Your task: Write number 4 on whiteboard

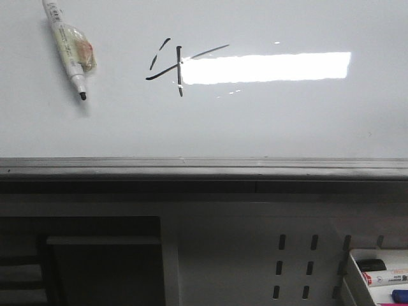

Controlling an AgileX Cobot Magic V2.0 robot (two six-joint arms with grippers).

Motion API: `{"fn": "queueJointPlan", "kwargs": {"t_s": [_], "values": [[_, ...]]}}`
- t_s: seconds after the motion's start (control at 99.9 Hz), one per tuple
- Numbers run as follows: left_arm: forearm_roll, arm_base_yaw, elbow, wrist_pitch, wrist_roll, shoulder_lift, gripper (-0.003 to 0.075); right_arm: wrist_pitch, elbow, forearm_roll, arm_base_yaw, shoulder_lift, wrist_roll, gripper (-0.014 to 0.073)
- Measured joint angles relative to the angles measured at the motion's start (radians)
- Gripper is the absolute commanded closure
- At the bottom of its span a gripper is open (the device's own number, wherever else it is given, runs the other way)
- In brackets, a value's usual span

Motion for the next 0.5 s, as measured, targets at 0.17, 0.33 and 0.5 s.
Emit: {"fn": "queueJointPlan", "kwargs": {"t_s": [0.17, 0.33, 0.5], "values": [[0.176, 0.005, 0.002, -0.012, -0.107, 0.000, 0.0741, 0.000, 0.000, 0.000, 0.000, 0.000, 0.000, 0.0659], [0.709, 0.093, 0.021, -0.020, -0.627, 0.023, 0.0741, 0.000, 0.000, 0.000, 0.000, 0.000, 0.000, 0.0659], [1.182, 0.239, 0.057, 0.014, -1.087, 0.025, 0.0741, 0.000, 0.000, 0.000, 0.000, 0.000, 0.000, 0.0659]]}}
